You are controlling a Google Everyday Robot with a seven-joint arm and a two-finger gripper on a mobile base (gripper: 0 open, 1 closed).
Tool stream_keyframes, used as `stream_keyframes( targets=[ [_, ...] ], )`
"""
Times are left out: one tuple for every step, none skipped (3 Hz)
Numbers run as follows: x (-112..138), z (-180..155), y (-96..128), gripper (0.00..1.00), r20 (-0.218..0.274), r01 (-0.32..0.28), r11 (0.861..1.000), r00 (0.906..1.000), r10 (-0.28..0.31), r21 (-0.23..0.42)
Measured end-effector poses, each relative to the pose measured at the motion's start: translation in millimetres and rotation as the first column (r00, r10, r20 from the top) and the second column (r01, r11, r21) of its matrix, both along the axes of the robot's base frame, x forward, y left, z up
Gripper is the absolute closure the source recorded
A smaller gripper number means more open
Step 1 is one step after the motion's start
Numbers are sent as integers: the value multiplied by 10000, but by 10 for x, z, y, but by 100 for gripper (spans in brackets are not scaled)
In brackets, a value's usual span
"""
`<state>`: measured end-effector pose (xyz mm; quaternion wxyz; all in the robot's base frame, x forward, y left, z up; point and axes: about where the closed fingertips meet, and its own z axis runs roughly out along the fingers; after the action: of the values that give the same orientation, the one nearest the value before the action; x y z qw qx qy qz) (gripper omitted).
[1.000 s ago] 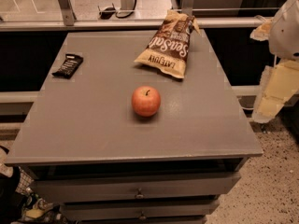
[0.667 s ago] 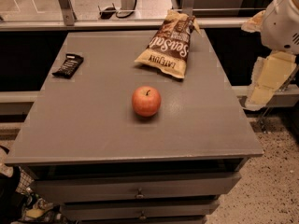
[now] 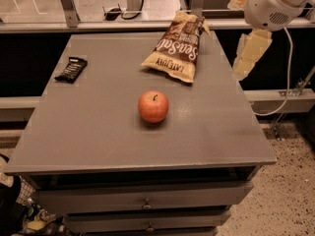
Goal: Move brown chip bag near rxbar chocolate
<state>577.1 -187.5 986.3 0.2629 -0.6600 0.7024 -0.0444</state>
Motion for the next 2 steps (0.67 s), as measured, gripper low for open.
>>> stream_keyframes(
  targets=[
    [851, -288, 284, 0, 162, -39, 9999, 9999, 37, 151],
    [864, -298, 295, 0, 168, -70, 9999, 9998, 68, 122]
  ],
)
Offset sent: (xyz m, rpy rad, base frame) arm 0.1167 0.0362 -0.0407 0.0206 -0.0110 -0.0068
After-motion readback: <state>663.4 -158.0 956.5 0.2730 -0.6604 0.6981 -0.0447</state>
